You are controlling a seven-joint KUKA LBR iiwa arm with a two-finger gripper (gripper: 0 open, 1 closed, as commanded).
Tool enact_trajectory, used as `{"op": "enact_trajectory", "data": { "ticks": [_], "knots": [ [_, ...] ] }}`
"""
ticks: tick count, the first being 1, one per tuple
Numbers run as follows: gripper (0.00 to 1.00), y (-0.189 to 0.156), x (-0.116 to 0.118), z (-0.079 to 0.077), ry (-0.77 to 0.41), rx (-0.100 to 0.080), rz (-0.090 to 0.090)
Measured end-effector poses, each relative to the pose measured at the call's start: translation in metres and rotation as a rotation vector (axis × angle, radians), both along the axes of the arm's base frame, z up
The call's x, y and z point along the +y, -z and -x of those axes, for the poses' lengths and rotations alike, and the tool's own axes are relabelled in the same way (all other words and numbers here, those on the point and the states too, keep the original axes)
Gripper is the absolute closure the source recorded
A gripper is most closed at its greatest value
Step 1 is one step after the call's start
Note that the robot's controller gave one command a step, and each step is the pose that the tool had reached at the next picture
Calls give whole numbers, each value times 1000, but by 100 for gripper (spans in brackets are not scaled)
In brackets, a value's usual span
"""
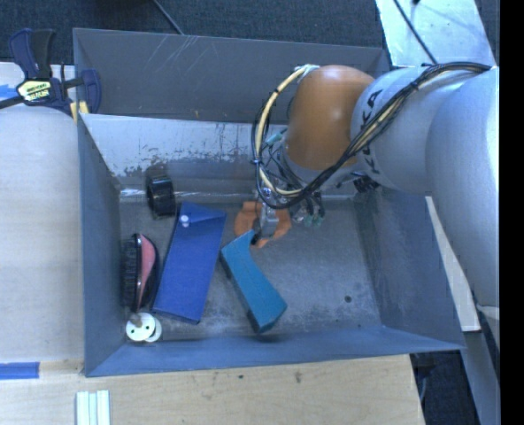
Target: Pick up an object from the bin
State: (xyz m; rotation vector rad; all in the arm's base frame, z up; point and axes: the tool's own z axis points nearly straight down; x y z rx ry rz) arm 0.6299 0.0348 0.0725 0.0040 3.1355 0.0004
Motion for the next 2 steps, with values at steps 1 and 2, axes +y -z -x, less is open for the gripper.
{"op": "enact_trajectory", "data": {
  "ticks": [1,2],
  "knots": [
    [100,0,0,0,0,0,0],
    [100,0,41,27,19,-6,3]
  ]
}}
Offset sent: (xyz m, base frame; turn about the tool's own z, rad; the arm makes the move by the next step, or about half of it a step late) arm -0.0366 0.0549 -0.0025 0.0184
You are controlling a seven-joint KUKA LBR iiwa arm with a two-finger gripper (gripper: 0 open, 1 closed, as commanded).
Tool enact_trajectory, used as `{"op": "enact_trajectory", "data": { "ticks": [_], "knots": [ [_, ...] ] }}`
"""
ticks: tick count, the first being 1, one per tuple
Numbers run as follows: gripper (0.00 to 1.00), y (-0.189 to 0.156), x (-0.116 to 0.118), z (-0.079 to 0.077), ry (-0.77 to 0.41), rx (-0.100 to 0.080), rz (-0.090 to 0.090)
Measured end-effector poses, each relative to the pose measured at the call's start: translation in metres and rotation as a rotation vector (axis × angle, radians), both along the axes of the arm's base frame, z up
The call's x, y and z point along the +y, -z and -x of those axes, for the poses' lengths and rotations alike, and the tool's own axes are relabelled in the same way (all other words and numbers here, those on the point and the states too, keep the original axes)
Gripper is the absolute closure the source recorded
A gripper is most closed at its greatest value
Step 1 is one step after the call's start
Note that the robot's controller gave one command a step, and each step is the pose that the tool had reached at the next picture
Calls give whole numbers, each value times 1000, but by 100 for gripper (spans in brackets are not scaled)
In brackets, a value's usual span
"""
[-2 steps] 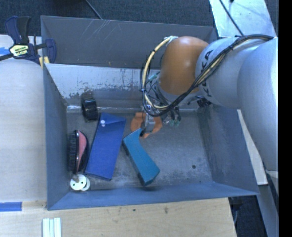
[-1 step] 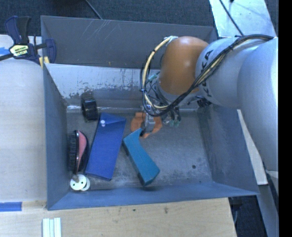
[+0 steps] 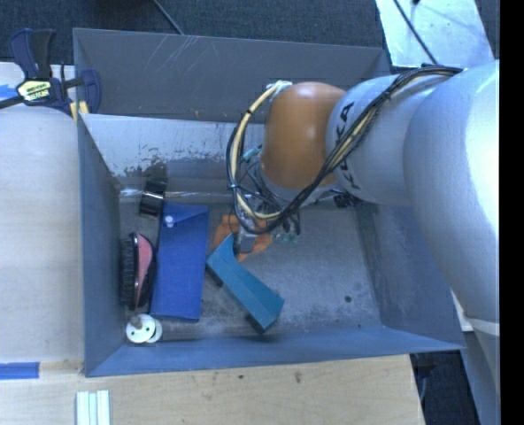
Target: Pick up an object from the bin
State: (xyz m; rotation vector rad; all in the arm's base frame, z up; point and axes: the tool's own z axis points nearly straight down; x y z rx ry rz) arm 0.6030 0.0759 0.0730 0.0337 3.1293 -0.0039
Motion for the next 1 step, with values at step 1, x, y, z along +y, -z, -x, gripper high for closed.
{"op": "enact_trajectory", "data": {
  "ticks": [1],
  "knots": [
    [100,0,-5,6,-70,7,-4]
  ]
}}
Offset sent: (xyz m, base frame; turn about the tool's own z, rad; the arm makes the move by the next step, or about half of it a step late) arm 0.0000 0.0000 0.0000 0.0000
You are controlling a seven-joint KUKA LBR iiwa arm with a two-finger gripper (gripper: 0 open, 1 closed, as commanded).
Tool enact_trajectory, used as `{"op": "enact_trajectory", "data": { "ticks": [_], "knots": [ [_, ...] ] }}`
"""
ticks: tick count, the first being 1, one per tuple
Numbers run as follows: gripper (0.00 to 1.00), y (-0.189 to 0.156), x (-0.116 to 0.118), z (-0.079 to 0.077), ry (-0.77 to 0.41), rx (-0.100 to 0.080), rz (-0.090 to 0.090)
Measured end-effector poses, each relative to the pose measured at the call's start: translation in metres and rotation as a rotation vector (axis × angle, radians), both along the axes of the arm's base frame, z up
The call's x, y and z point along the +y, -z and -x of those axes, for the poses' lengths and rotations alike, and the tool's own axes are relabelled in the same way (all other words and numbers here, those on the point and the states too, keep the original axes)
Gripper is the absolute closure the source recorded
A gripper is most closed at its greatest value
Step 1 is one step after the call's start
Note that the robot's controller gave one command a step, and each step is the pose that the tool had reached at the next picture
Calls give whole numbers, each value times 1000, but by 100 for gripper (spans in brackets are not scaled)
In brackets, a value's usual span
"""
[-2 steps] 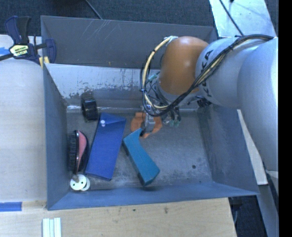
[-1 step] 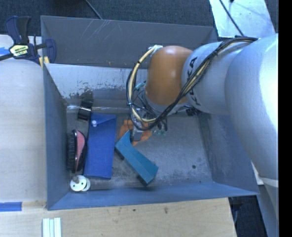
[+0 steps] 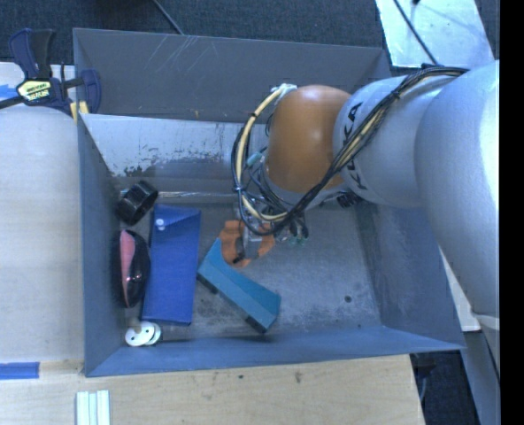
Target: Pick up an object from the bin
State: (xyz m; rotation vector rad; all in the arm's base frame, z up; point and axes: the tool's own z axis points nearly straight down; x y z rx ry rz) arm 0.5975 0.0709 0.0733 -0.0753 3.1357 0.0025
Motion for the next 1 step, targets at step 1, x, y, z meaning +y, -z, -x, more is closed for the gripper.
{"op": "enact_trajectory", "data": {
  "ticks": [1],
  "knots": [
    [100,0,-10,-1,-13,0,1]
  ]
}}
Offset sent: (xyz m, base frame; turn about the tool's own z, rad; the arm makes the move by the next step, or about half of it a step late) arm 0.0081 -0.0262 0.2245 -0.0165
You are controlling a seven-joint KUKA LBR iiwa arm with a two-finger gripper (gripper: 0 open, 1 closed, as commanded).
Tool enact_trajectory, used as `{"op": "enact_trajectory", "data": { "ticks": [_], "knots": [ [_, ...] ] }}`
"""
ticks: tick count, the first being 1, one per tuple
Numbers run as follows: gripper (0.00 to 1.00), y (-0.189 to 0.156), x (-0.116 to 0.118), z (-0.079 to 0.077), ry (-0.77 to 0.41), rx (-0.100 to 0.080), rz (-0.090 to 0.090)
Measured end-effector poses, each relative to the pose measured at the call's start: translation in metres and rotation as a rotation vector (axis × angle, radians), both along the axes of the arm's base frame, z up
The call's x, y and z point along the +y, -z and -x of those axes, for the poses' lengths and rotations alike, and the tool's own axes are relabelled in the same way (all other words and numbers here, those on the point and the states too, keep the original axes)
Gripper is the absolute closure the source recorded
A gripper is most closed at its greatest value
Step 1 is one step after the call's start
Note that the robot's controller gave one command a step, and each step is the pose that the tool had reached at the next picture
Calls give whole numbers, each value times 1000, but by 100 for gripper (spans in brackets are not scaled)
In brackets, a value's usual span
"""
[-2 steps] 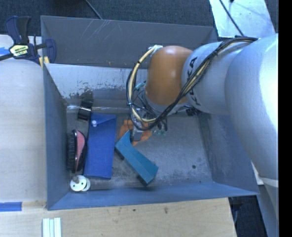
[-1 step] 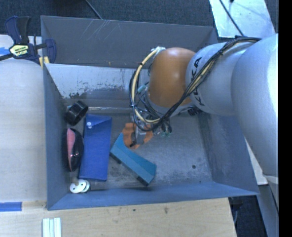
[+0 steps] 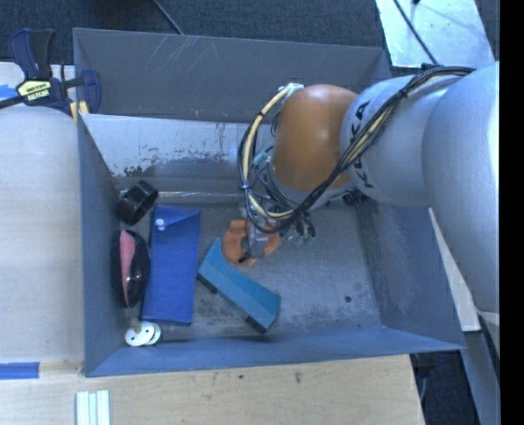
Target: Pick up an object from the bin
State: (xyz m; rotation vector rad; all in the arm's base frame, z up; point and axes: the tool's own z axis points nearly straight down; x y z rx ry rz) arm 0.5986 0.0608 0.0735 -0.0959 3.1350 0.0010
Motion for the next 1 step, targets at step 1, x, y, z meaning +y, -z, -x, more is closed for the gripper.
{"op": "enact_trajectory", "data": {
  "ticks": [1],
  "knots": [
    [100,-202,-15,-7,-1,3,1]
  ]
}}
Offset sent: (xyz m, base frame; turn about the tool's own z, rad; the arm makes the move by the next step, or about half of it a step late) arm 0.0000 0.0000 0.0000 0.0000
